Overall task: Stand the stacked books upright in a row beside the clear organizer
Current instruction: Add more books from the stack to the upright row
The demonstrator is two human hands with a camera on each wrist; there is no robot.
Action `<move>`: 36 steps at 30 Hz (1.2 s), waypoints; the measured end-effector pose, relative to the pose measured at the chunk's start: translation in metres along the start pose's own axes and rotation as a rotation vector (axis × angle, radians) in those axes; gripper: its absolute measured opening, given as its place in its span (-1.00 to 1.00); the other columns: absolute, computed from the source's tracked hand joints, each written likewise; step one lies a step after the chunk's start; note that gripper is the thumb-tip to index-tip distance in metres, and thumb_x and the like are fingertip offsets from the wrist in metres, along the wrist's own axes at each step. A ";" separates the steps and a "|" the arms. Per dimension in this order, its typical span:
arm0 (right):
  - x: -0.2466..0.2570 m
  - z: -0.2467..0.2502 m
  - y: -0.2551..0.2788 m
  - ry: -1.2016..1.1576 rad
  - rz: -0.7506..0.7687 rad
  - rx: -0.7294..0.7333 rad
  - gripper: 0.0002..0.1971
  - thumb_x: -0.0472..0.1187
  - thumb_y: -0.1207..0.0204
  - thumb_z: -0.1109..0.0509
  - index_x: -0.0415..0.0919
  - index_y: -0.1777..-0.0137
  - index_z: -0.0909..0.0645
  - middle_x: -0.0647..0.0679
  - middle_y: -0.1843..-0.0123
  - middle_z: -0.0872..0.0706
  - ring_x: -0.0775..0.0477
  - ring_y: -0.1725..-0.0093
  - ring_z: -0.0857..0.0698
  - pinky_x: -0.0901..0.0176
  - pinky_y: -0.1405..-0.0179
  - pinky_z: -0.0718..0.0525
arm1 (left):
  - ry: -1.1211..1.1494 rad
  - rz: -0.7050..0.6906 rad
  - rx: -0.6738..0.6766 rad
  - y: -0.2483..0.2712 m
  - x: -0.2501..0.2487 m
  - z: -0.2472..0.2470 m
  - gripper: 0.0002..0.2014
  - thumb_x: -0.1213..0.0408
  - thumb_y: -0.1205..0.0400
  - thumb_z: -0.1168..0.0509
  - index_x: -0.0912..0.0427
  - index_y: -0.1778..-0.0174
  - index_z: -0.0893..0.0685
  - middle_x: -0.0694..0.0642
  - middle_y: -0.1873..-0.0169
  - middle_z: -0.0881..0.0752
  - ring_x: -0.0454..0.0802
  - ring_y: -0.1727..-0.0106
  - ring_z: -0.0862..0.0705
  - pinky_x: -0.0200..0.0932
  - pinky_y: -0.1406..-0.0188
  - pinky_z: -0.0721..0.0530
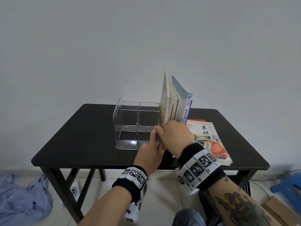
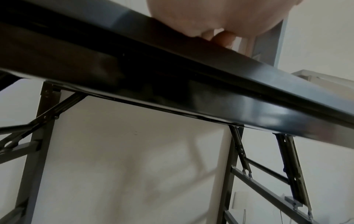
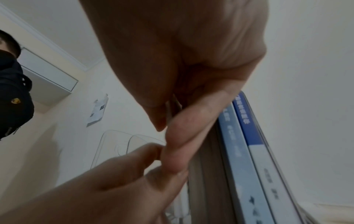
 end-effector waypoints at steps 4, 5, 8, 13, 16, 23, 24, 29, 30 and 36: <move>0.006 0.015 0.012 -0.147 0.078 -0.204 -0.70 0.06 -0.67 -0.22 -0.15 -0.10 -0.28 -0.11 0.18 -0.62 -0.22 0.13 -0.73 0.04 0.21 -0.68 | -0.052 0.001 0.022 0.000 -0.001 -0.001 -0.54 0.15 -0.73 -0.10 0.09 -0.57 -0.25 0.15 0.33 -0.73 0.06 0.36 -0.69 0.02 0.26 -0.74; 0.008 0.022 0.017 -0.233 0.123 -0.295 -0.65 -0.02 -0.66 -0.26 -0.09 -0.25 -0.17 -0.07 0.20 -0.61 -0.19 0.22 -0.73 0.01 0.24 -0.72 | -0.060 0.000 0.019 -0.001 -0.001 -0.002 -0.53 0.11 -0.72 -0.07 0.10 -0.56 -0.28 0.12 0.35 -0.71 0.03 0.38 -0.66 0.00 0.27 -0.74; 0.011 0.037 0.023 -0.384 0.266 -0.462 -0.26 -0.27 -0.61 -0.27 0.16 -0.56 0.15 -0.02 0.27 -0.63 -0.07 0.44 -0.68 0.01 0.41 -0.70 | -0.050 0.013 0.017 -0.001 -0.001 -0.004 -0.49 0.07 -0.71 -0.04 0.05 -0.60 -0.25 0.07 0.35 -0.71 0.01 0.37 -0.67 0.00 0.26 -0.76; 0.014 0.043 0.015 -0.127 0.290 -0.363 -0.39 -0.32 -0.69 -0.19 -0.01 -0.66 -0.07 -0.19 0.02 -0.75 -0.19 0.23 -0.74 0.00 0.26 -0.73 | -0.073 0.042 0.019 -0.003 0.001 -0.005 -0.46 0.06 -0.77 -0.08 -0.09 -0.66 -0.05 0.12 0.29 -0.78 0.04 0.25 -0.77 0.05 0.15 -0.77; 0.012 0.040 0.012 -0.061 0.250 -0.327 -0.43 -0.25 -0.71 -0.21 -0.01 -0.64 -0.08 -0.21 0.01 -0.74 -0.19 0.28 -0.64 0.04 0.27 -0.65 | -0.090 0.054 0.030 -0.005 0.004 -0.008 -0.42 0.08 -0.77 -0.09 -0.15 -0.64 0.05 0.10 0.32 -0.78 0.01 0.29 -0.76 0.03 0.14 -0.78; 0.012 0.032 0.000 0.046 0.172 -0.227 -0.40 -0.23 -0.69 -0.25 -0.04 -0.63 -0.03 -0.09 0.25 -0.53 -0.12 0.34 -0.54 0.09 0.37 -0.53 | -0.081 0.083 0.016 -0.007 0.008 -0.011 -0.47 0.10 -0.76 -0.13 -0.16 -0.62 -0.10 0.10 0.29 -0.78 0.06 0.24 -0.74 0.05 0.11 -0.77; 0.014 0.032 -0.001 0.038 0.166 -0.225 -0.38 -0.27 -0.67 -0.27 -0.04 -0.62 -0.04 -0.07 0.29 -0.48 -0.13 0.36 -0.54 0.08 0.39 -0.53 | -0.087 0.079 0.014 -0.006 0.008 -0.010 -0.50 0.11 -0.76 -0.12 -0.13 -0.62 -0.15 0.11 0.28 -0.78 0.07 0.23 -0.73 0.04 0.12 -0.76; 0.018 0.033 -0.004 -0.020 0.160 -0.193 -0.35 -0.37 -0.59 -0.24 -0.04 -0.59 -0.05 -0.10 0.25 -0.45 -0.16 0.31 -0.54 0.05 0.35 -0.59 | -0.150 0.045 0.002 -0.005 0.007 -0.009 -0.61 0.15 -0.76 -0.11 0.06 -0.52 -0.35 0.17 0.21 -0.75 0.08 0.28 -0.66 0.01 0.22 -0.75; 0.017 0.033 -0.004 -0.030 0.162 -0.191 -0.35 -0.37 -0.58 -0.24 -0.05 -0.59 -0.05 -0.07 0.29 -0.44 -0.16 0.32 -0.54 0.04 0.35 -0.58 | -0.143 0.043 0.005 -0.005 0.007 -0.009 -0.60 0.14 -0.75 -0.11 0.04 -0.53 -0.34 0.16 0.20 -0.75 0.09 0.27 -0.68 0.04 0.20 -0.75; 0.015 0.039 -0.007 -0.107 0.165 -0.171 -0.35 -0.39 -0.53 -0.25 -0.05 -0.57 -0.13 -0.08 0.28 -0.48 -0.23 0.25 -0.56 -0.04 0.23 -0.67 | -0.084 0.040 -0.003 -0.005 0.008 -0.010 -0.50 0.09 -0.75 -0.13 -0.07 -0.63 -0.20 0.11 0.20 -0.80 0.12 0.14 -0.76 0.10 0.08 -0.76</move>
Point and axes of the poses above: each hand's wrist, its own y-axis away from the middle knuckle, its own z-axis out of the back of the hand, x = y × z, the point moved 2 cm from there along -y, towards the middle knuckle
